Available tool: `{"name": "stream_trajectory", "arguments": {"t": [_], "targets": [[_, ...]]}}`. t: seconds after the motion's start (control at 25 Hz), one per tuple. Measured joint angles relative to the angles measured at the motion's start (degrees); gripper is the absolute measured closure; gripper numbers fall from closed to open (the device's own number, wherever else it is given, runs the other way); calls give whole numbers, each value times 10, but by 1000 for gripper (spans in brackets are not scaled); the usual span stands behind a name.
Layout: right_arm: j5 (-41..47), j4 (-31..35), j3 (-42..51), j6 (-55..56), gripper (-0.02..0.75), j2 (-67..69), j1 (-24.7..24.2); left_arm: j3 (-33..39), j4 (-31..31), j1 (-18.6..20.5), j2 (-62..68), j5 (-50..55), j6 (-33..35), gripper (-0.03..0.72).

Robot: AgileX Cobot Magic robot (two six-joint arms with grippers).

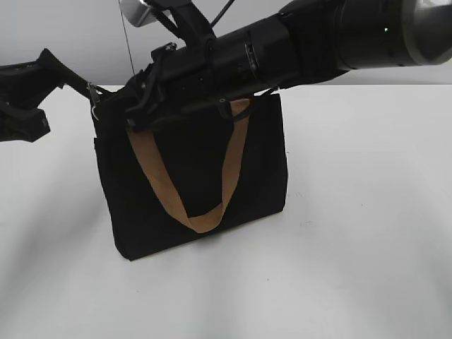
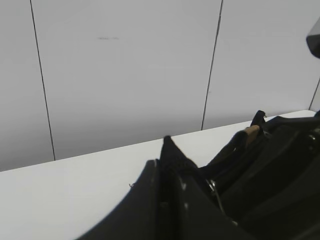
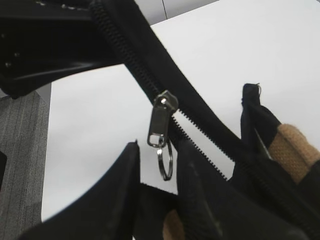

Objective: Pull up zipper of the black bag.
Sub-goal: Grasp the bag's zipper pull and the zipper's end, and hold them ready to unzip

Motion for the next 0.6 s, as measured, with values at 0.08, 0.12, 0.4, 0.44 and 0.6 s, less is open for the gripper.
{"name": "stream_trajectory", "arguments": {"t": [0.08,0.12,0.4,0.44,0.6], "targets": [[-1,-1,0,0,545,1,0,0,0,0,0,0,0,667],[-1,-3,0,0,552,2,0,0,0,0,0,0,0,667],[-7,-9,0,0,569,7,0,0,0,0,0,0,0,667],[-9,-9,0,0,578,7,0,0,0,0,0,0,0,667],[-17,-9,0,0,723,7,0,0,0,0,0,0,0,667]]}}
